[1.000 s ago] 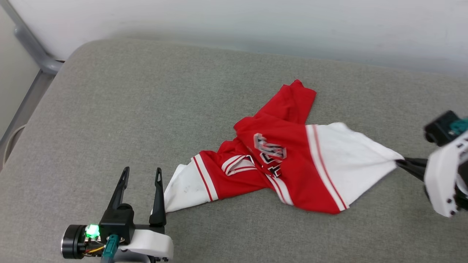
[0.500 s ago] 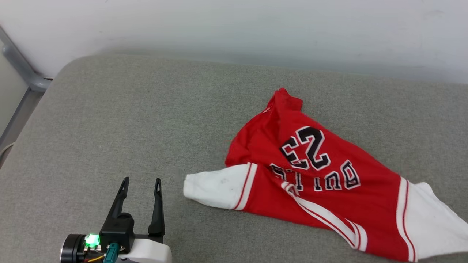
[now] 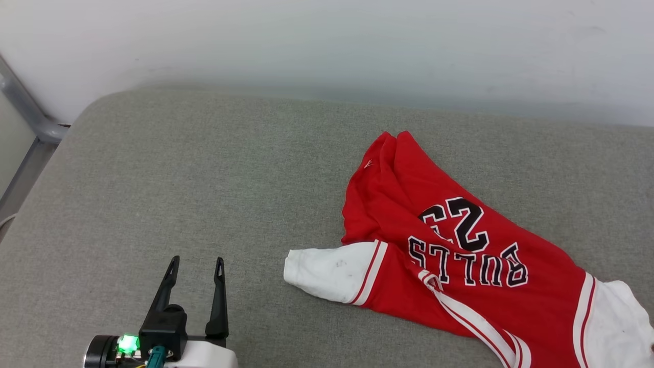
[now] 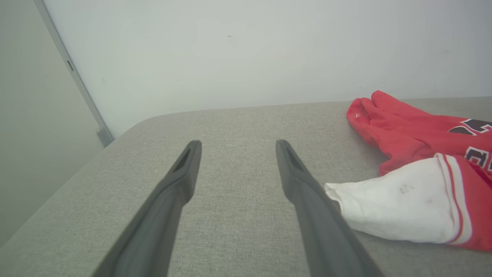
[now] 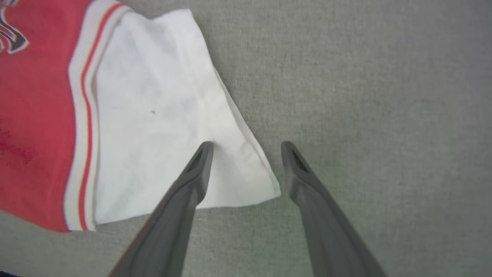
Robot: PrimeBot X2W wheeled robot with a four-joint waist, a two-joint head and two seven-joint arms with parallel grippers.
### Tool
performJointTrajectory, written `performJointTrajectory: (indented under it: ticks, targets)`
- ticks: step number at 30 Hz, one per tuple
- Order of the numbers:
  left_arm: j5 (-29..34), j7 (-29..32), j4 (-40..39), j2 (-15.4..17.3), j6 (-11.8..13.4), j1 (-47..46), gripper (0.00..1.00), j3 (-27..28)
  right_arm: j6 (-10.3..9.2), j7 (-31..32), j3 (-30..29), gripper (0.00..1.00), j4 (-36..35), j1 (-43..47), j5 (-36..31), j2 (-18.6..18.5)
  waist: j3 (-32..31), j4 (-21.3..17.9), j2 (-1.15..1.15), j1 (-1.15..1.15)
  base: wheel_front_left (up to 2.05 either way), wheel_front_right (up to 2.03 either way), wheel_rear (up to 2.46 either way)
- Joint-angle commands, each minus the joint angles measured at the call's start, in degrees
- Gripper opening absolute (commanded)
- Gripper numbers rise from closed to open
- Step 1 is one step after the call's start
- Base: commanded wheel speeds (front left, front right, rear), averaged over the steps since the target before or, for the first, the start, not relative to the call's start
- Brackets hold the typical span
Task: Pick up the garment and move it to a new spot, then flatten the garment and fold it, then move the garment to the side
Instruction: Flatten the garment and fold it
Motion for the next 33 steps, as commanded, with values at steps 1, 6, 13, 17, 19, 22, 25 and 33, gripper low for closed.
performJointTrajectory:
  ticks: [1, 6, 13, 17, 19, 22, 25, 33]
  targets:
    - [-0.15, -0.14, -0.01, 0.54, 0.15, 0.75, 1.00, 0.28, -0.07, -3.34, -1.99, 1.00, -1.79, -1.43, -1.67, 0.56, -0.86, -0.41, 0.00, 0.00, 0.00, 0.00, 0.00]
    - [-0.19, -0.14, -0.59, 1.27, -0.09, 1.77, 1.00, 0.77, -0.07, -11.26, -8.37, 1.00, -6.86, -2.15, -7.43, 2.16, -2.68, -1.11, 0.00, 0.00, 0.00, 0.00, 0.00]
    - [-0.51, -0.14, -1.51, 4.09, -2.73, -0.48, 1.00, 1.01, -0.06, -16.87, -20.03, 1.00, -14.48, 0.83, -21.99, 12.10, -3.62, -1.72, 0.00, 0.00, 0.00, 0.00, 0.00]
    - [-1.27, -0.14, -0.87, 5.96, -5.56, -3.35, 1.00, 0.63, -0.08, -15.81, -25.38, 1.00, -18.89, 3.67, -29.19, 18.01, -3.32, -1.58, 0.00, 0.00, 0.00, 0.00, 0.00]
    - [-1.85, 0.23, 0.07, 7.39, -7.94, -5.88, 1.00, 0.08, -0.07, -14.33, -28.99, 1.00, -22.31, 5.65, -33.85, 22.02, -2.92, -1.56, 0.00, 0.00, 0.00, 0.00, 0.00]
    - [-3.27, 4.11, 1.31, 9.86, -10.92, -10.71, 1.00, -2.05, -0.07, -11.26, -33.11, 1.00, -27.76, 8.59, -39.31, 27.49, -2.11, -1.59, 0.00, 0.00, 0.00, 0.00, 0.00]
    - [-6.23, 10.85, 2.00, 12.82, -12.34, -15.81, 1.00, -5.87, -0.07, -8.07, -35.70, 1.00, -32.48, 10.66, -43.06, 31.47, -1.08, -1.87, 0.00, 0.00, 0.00, 0.00, 0.00]
    - [-28.22, 33.58, 0.15, 23.74, -12.57, -29.96, 1.00, -24.76, -0.07, -2.79, -37.53, 1.00, -38.35, 11.60, -47.20, 35.63, 1.60, -3.78, 0.00, 0.00, 0.00, 0.00, 0.00]
